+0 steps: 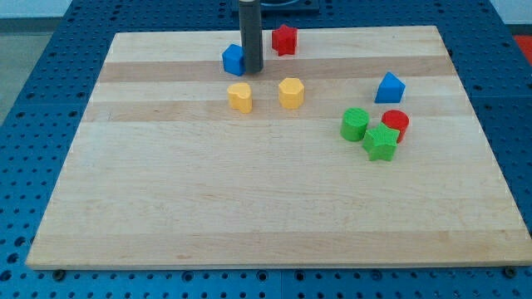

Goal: Push the cube to the top left of the board

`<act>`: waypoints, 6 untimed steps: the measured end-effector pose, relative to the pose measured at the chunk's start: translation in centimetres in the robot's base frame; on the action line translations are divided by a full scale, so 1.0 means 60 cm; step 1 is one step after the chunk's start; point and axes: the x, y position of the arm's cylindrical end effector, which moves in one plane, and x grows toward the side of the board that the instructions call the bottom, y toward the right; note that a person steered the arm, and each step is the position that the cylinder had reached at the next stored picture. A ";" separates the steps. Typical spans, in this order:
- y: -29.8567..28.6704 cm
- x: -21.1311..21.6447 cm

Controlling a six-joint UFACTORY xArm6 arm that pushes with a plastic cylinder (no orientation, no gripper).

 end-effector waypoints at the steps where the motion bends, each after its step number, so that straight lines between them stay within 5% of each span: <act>1: -0.017 -0.017; 6: -0.166 -0.070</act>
